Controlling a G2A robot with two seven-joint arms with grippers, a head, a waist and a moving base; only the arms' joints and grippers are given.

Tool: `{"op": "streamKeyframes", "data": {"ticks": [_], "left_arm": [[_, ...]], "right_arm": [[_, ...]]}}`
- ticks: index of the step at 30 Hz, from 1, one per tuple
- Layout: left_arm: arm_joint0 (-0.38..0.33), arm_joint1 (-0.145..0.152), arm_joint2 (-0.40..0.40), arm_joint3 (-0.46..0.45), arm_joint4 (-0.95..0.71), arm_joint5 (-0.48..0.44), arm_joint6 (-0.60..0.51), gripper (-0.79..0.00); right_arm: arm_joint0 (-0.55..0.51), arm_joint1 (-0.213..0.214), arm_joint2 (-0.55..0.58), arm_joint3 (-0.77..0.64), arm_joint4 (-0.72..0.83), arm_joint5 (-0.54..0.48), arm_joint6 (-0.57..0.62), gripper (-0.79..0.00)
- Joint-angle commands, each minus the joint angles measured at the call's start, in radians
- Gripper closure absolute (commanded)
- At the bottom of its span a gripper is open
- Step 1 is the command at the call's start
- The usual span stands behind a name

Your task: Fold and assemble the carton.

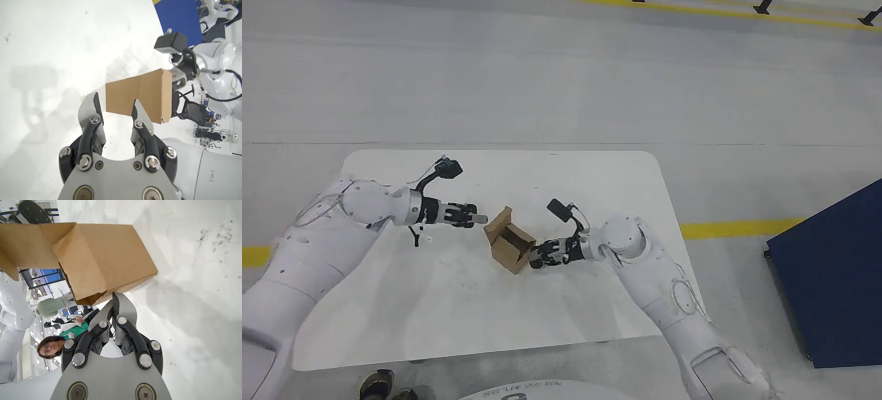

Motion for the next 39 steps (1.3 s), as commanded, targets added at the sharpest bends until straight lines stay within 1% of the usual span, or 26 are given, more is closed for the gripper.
{"op": "streamKeyframes", "data": {"ticks": [1, 5, 7, 8, 9, 12, 16, 18, 20, 22, 25, 26, 27, 30, 32, 34, 38, 39], "left_arm": [[-0.01, -0.007, 0.012, 0.015, -0.017, -0.012, -0.036, -0.372], [-0.025, -0.015, 0.026, 0.041, -0.045, -0.036, -0.087, -0.379], [-0.029, -0.018, 0.029, 0.051, -0.052, -0.044, -0.094, -0.388], [-0.03, -0.019, 0.03, 0.054, -0.053, -0.048, -0.095, -0.397], [-0.031, -0.02, 0.031, 0.058, -0.054, -0.051, -0.096, -0.425], [-0.032, -0.022, 0.032, 0.062, -0.056, -0.06, -0.096, -0.456], [-0.028, -0.018, 0.02, 0.075, -0.056, -0.076, -0.07, -0.511], [-0.021, -0.014, 0.007, 0.082, -0.065, -0.094, -0.052, -0.52], [-0.013, -0.009, -0.005, 0.09, -0.077, -0.114, -0.046, -0.52], [-0.009, -0.005, -0.014, 0.098, -0.083, -0.121, -0.043, -0.523], [-0.005, -0.004, -0.015, 0.101, -0.074, -0.117, -0.032, -0.539], [-0.004, -0.004, -0.015, 0.099, -0.071, -0.116, -0.029, -0.542], [-0.004, -0.005, -0.014, 0.098, -0.068, -0.113, -0.027, -0.542], [-0.005, -0.006, -0.011, 0.09, -0.055, -0.104, -0.017, -0.539], [-0.005, -0.006, -0.01, 0.085, -0.045, -0.096, -0.01, -0.536], [-0.004, -0.006, -0.009, 0.081, -0.035, -0.089, -0.002, -0.533], [-0.003, -0.007, -0.008, 0.079, -0.023, -0.076, 0.009, -0.526], [-0.002, -0.008, -0.007, 0.079, -0.023, -0.071, 0.01, -0.529]], "right_arm": [[0.018, -0.002, -0.002, 0.022, 0.024, 0.005, -0.016, 0.0], [0.049, -0.007, -0.015, 0.051, 0.047, 0.025, -0.052, 0.0], [0.065, -0.009, -0.025, 0.06, 0.051, 0.036, -0.064, 0.0], [0.074, -0.01, -0.031, 0.065, 0.054, 0.04, -0.067, 0.0], [0.083, -0.012, -0.035, 0.072, 0.057, 0.048, -0.076, 0.0], [0.111, -0.018, -0.059, 0.087, 0.057, 0.069, -0.102, 0.0], [0.136, -0.021, -0.068, 0.11, 0.072, 0.055, -0.112, 0.0], [0.128, -0.018, -0.062, 0.109, 0.082, 0.039, -0.118, -0.071], [0.112, -0.015, -0.05, 0.104, 0.09, 0.028, -0.133, -0.225], [0.091, -0.01, -0.038, 0.092, 0.099, 0.013, -0.142, -0.252], [0.058, -0.004, -0.018, 0.071, 0.12, -0.018, -0.149, -0.348], [0.047, -0.003, -0.012, 0.065, 0.133, -0.029, -0.152, -0.413], [0.038, -0.001, -0.005, 0.059, 0.146, -0.038, -0.155, -0.548], [0.015, 0.002, 0.012, 0.047, 0.183, -0.057, -0.166, -0.489], [0.008, 0.004, 0.018, 0.045, 0.207, -0.066, -0.158, -0.397], [0.011, 0.004, 0.019, 0.047, 0.218, -0.058, -0.155, -0.379], [0.02, 0.002, -0.001, 0.046, 0.217, -0.032, -0.183, -0.391], [0.023, 0.0, -0.007, 0.046, 0.216, -0.025, -0.194, -0.446]]}}
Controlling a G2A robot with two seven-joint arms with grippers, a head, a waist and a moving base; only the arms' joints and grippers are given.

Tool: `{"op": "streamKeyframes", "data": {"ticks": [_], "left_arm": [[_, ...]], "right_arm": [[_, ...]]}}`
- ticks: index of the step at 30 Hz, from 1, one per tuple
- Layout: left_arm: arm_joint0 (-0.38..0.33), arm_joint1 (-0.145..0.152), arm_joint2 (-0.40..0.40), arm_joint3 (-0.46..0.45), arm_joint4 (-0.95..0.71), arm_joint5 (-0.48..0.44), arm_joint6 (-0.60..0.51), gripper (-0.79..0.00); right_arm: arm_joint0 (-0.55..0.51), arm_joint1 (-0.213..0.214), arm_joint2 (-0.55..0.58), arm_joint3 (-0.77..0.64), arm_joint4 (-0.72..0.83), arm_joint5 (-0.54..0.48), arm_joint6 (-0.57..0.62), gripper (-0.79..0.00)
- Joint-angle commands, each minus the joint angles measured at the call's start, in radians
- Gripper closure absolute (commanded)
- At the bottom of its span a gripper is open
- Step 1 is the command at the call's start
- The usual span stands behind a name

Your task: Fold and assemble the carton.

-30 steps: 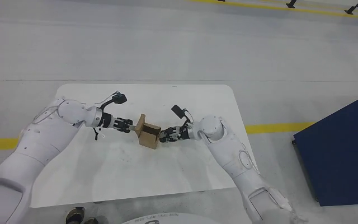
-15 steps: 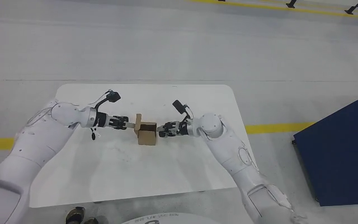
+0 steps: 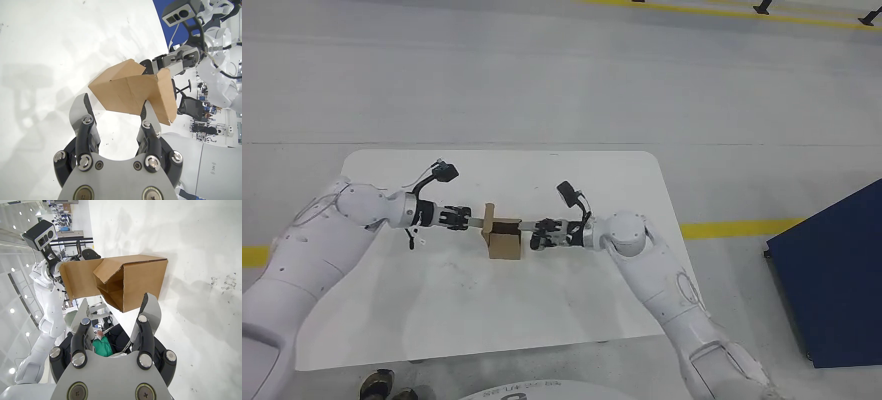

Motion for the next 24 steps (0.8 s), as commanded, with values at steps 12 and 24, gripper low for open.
{"op": "streamKeyframes", "data": {"ticks": [12, 24], "left_arm": [[-0.003, -0.01, 0.013, 0.009, 0.011, 0.012, 0.007, -0.523], [-0.011, -0.019, 0.02, 0.027, 0.007, 0.003, 0.001, -0.508]], "right_arm": [[-0.035, -0.008, -0.046, -0.067, -0.007, 0.068, -0.144, -0.646], [-0.013, -0.024, -0.106, -0.072, -0.026, 0.194, -0.292, -0.44]]}}
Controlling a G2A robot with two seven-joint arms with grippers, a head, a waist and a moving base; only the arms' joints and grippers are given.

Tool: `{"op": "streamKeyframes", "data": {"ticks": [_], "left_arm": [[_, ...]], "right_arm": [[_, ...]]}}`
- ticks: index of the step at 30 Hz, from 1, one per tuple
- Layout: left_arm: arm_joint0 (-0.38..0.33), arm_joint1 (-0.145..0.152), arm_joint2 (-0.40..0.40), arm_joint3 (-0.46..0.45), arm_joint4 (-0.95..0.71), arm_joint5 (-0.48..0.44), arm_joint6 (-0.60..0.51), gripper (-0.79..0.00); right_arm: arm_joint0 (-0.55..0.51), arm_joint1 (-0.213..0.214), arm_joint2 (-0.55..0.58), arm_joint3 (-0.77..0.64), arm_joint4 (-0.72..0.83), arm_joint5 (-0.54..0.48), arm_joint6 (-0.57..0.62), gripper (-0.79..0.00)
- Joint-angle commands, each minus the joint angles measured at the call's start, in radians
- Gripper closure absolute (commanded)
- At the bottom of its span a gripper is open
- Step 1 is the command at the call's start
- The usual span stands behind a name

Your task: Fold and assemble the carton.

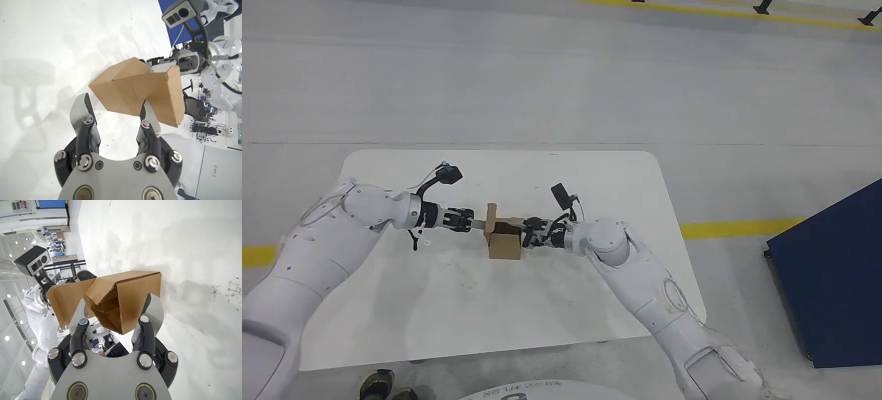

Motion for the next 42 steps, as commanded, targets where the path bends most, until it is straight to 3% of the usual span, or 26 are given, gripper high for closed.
{"op": "streamKeyframes", "data": {"ticks": [1, 10, 20, 27, 30, 37, 40, 42], "left_arm": [[-0.002, -0.001, 0.0, 0.006, -0.003, -0.003, -0.001, -0.508], [-0.007, -0.01, 0.008, 0.024, -0.009, -0.01, -0.005, -0.502], [-0.01, -0.023, 0.025, 0.043, 0.004, -0.004, 0.01, -0.514], [-0.015, -0.03, 0.028, 0.057, 0.001, -0.008, 0.013, -0.517], [-0.017, -0.031, 0.028, 0.061, 0.002, -0.012, 0.012, -0.511], [-0.018, -0.033, 0.026, 0.069, 0.002, -0.015, 0.012, -0.511], [-0.018, -0.034, 0.025, 0.07, 0.003, -0.019, 0.012, -0.511], [-0.018, -0.034, 0.024, 0.071, 0.003, -0.021, 0.011, -0.517]], "right_arm": [[0.007, -0.003, -0.014, 0.004, -0.009, 0.017, -0.016, -0.413], [-0.002, -0.011, -0.048, -0.018, -0.059, 0.058, -0.126, -0.376], [-0.103, -0.016, -0.064, -0.122, -0.153, 0.079, -0.379, -0.388], [-0.14, -0.01, -0.027, -0.154, -0.093, -0.024, -0.315, -0.391], [-0.147, -0.007, -0.011, -0.161, -0.083, -0.033, -0.304, -0.489], [-0.16, -0.016, -0.03, -0.189, -0.112, 0.01, -0.397, -0.523], [-0.164, -0.025, -0.052, -0.201, -0.144, 0.059, -0.498, -0.529], [-0.161, -0.033, -0.071, -0.201, -0.153, 0.087, -0.553, -0.576]]}}
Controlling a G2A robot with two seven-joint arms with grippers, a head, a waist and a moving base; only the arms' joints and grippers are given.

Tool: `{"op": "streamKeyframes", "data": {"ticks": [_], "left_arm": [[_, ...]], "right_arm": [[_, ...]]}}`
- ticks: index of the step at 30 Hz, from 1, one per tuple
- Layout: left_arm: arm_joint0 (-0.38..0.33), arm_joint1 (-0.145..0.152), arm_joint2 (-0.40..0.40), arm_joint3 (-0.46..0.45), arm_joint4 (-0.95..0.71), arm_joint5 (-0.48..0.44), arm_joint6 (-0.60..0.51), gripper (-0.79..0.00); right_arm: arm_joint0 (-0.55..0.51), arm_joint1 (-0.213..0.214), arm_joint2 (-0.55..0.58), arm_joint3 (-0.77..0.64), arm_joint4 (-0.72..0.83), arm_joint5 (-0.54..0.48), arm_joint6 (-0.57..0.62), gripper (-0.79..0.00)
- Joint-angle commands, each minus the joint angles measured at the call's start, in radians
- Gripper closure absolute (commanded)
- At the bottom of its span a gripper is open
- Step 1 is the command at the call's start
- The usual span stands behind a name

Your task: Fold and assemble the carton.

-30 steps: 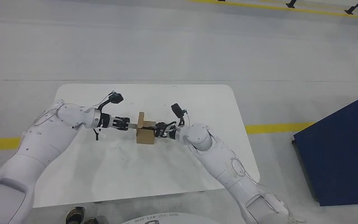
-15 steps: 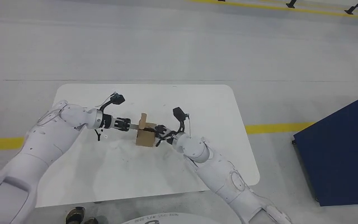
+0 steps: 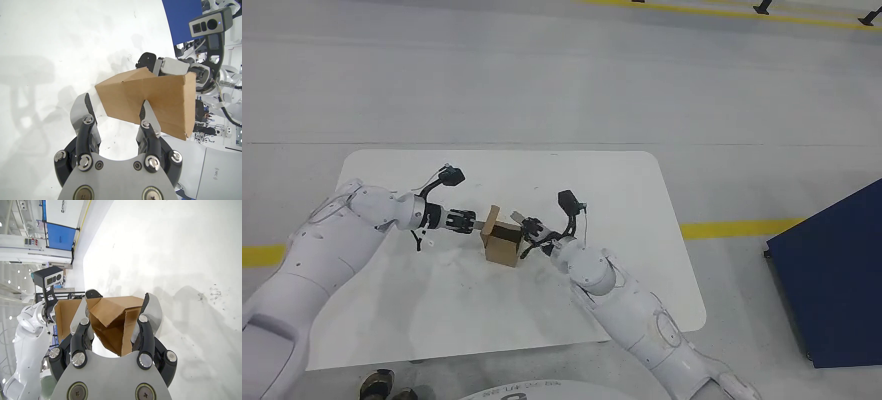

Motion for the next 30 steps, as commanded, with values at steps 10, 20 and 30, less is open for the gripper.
{"op": "streamKeyframes", "data": {"ticks": [10, 20, 30], "left_arm": [[0.001, 0.0, -0.007, 0.01, -0.004, -0.01, -0.002, -0.523], [0.004, -0.001, -0.012, 0.01, -0.004, -0.012, -0.001, -0.563], [0.005, 0.002, -0.021, 0.006, -0.008, -0.017, -0.005, -0.579]], "right_arm": [[-0.03, 0.002, 0.024, 0.009, 0.013, -0.222, 0.034, -0.613], [-0.093, 0.049, 0.217, -0.032, 0.192, -0.457, 0.416, -0.376], [0.089, 0.039, 0.183, 0.136, 0.296, -0.317, 0.532, -0.382]]}}
